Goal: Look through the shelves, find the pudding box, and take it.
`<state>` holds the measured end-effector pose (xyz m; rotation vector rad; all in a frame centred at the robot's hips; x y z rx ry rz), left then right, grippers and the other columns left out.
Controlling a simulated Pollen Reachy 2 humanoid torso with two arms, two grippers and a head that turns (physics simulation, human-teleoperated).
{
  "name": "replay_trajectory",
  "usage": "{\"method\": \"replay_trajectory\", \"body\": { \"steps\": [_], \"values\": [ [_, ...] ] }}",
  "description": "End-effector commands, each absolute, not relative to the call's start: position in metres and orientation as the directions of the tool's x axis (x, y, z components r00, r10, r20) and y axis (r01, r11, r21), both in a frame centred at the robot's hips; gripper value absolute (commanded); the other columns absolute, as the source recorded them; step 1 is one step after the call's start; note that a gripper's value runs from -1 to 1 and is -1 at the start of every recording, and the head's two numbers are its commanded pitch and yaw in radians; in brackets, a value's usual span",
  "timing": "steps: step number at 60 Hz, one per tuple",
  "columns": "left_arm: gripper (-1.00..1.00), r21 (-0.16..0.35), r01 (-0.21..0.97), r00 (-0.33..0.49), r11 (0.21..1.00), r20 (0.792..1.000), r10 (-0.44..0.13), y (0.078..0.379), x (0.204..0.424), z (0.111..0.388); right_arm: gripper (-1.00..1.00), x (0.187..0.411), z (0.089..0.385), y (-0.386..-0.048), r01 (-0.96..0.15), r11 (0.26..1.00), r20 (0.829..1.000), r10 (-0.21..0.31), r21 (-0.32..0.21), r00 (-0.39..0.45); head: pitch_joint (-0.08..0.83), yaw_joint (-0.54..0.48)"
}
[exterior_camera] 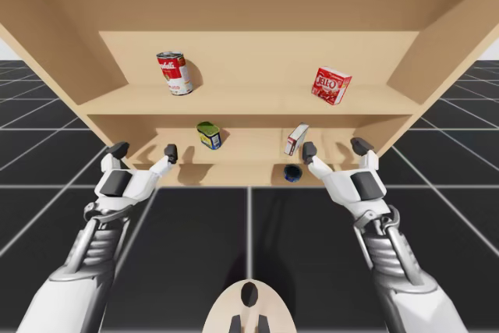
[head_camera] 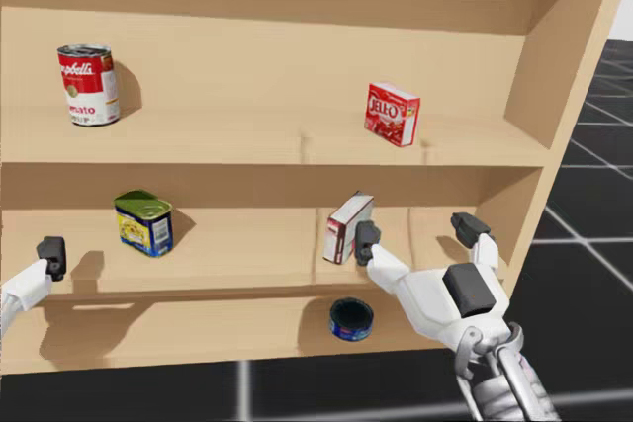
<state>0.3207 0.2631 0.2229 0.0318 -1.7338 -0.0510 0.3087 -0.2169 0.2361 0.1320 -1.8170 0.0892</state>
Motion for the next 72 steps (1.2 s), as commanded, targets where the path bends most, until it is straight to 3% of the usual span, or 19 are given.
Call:
{"method": "replay_trajectory", "body": {
  "steps": [1,9,14,25,30,38,40,48,55,59,72],
  "values": [
    [-1.0,0.054,0.012,-0.165,0.998,0.985,-0.052,0.263,0.321,0.223,-1.0,0.309,0.235,-0.213,-0.14,0.99,0.969,-0.056,0.022,-0.24,0.378,-0.2],
    [-1.0,0.056,0.01,-0.164,0.998,0.985,-0.053,0.262,0.321,0.223,-1.0,0.305,0.238,-0.212,-0.186,0.981,0.974,-0.095,0.057,-0.203,0.391,-0.21],
    [-1.0,0.055,0.007,-0.164,0.998,0.985,-0.053,0.262,0.321,0.223,-1.0,0.299,0.242,-0.208,-0.184,0.982,0.977,-0.082,0.045,-0.195,0.392,-0.2],
    [-1.0,0.049,0.007,-0.161,0.999,0.986,-0.047,0.263,0.322,0.223,-1.0,0.268,0.261,-0.183,-0.203,0.976,0.983,-0.113,0.083,-0.144,0.393,-0.2],
    [-1.0,0.049,0.009,-0.159,0.999,0.986,-0.047,0.263,0.322,0.223,-1.0,0.258,0.266,-0.167,-0.148,0.988,0.986,-0.061,0.038,-0.153,0.394,-0.21],
    [-1.0,0.05,0.012,-0.155,0.999,0.987,-0.047,0.263,0.322,0.222,-1.0,0.249,0.268,-0.146,-0.124,0.992,0.986,-0.058,0.039,-0.157,0.401,-0.21],
    [-1.0,0.05,0.013,-0.154,0.999,0.987,-0.047,0.263,0.322,0.222,-1.0,0.25,0.266,-0.142,-0.099,0.995,0.984,-0.038,0.021,-0.172,0.402,-0.22],
    [-1.0,0.055,0.015,-0.153,0.998,0.987,-0.052,0.262,0.322,0.222,-1.0,0.256,0.263,-0.13,-0.043,0.999,0.985,-0.04,0.034,-0.168,0.405,-0.23],
    [-1.0,0.054,0.016,-0.152,0.998,0.987,-0.051,0.262,0.321,0.222,-1.0,0.264,0.26,-0.119,-0.027,0.999,0.986,-0.049,0.046,-0.159,0.407,-0.23],
    [-1.0,0.056,0.015,-0.151,0.998,0.987,-0.053,0.261,0.321,0.222,-1.0,0.269,0.257,-0.111,-0.055,0.996,0.988,-0.082,0.075,-0.128,0.408,-0.23],
    [-1.0,0.055,0.015,-0.151,0.998,0.987,-0.052,0.261,0.32,0.222,-1.0,0.296,0.253,-0.092,0.011,0.999,0.993,-0.051,0.052,-0.106,0.41,-0.23]
  ]
}}
